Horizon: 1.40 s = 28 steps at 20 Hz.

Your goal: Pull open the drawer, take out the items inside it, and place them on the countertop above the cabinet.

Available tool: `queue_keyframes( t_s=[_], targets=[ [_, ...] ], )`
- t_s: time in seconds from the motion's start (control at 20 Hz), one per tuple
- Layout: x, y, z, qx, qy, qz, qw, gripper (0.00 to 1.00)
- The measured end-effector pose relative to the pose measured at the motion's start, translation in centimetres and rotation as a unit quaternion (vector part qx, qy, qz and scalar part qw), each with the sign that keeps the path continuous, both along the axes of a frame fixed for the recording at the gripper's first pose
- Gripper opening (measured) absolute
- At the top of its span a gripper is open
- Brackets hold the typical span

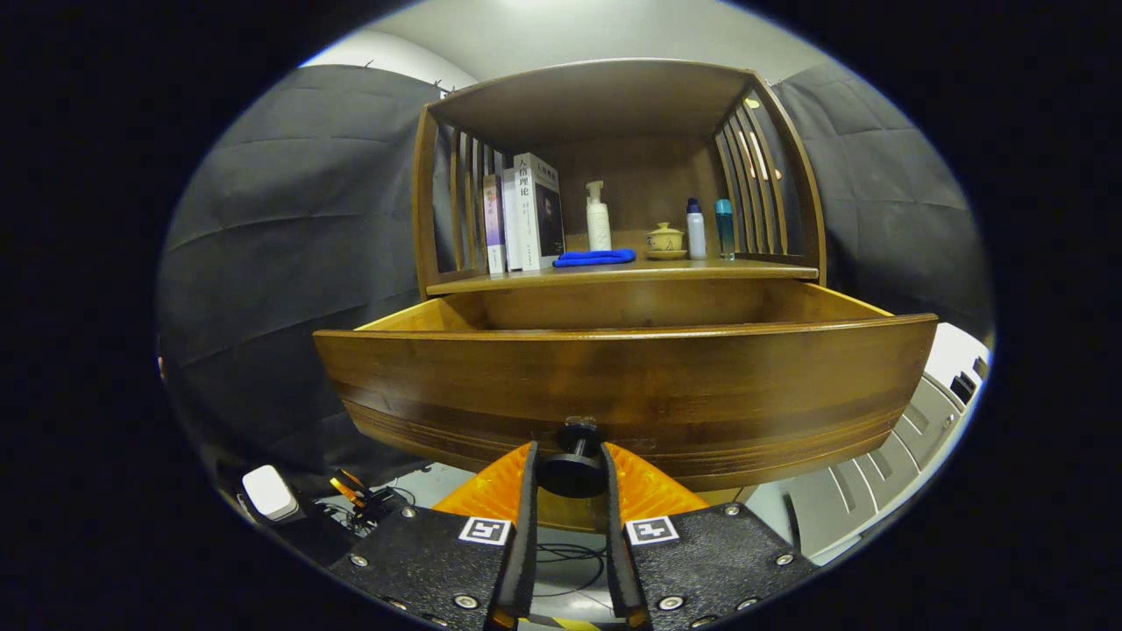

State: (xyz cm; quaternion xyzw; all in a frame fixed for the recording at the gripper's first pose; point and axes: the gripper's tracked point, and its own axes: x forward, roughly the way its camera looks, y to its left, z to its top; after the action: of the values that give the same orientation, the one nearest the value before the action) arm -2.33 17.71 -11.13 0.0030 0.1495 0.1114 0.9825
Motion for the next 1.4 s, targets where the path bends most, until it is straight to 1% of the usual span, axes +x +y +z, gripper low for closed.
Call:
queue_keyframes(
  t_s=[0.15, 0.25, 0.35, 0.4, 0.45, 0.5, 0.6, 0.7, 0.75, 0.9, 1.0, 1.2, 1.3, 1.4],
  targets=[
    [0.1, -0.1, 0.1, -0.011, -0.008, 0.003, 1.0, 0.34],
    [0.0, 0.0, 0.2, -0.008, -0.006, 0.008, 1.0, 0.35],
    [-0.3, 0.2, 0.5, 0.006, 0.005, 0.019, 1.0, 0.42],
    [-0.3, 0.0, 1.8, 0.012, -0.006, 0.02, 1.0, 0.45],
    [0.1, -0.6, 3.5, 0.008, -0.032, 0.015, 0.999, 0.48],
    [0.5, -1.2, 5.6, -0.001, -0.058, 0.01, 0.998, 0.55],
    [0.7, -1.3, 8.8, -0.002, -0.091, 0.018, 0.996, 0.7],
    [1.4, -0.9, 10.1, -0.003, -0.073, 0.038, 0.997, 0.86],
    [2.0, -1.2, 10.6, -0.009, -0.062, 0.039, 0.997, 0.93],
    [4.7, -2.0, 11.9, -0.031, -0.045, 0.043, 0.998, 0.94],
    [6.2, -2.0, 11.9, -0.027, -0.02, 0.048, 0.998, 0.94],
    [8.9, -1.9, 11.1, -0.005, 0.055, 0.065, 0.996, 0.94],
    [10.5, -2.8, 10.2, -0.006, 0.091, 0.055, 0.994, 0.94],
    [11.4, -3.1, 8.5, 0.003, 0.15, 0.049, 0.987, 0.94]
  ],
)
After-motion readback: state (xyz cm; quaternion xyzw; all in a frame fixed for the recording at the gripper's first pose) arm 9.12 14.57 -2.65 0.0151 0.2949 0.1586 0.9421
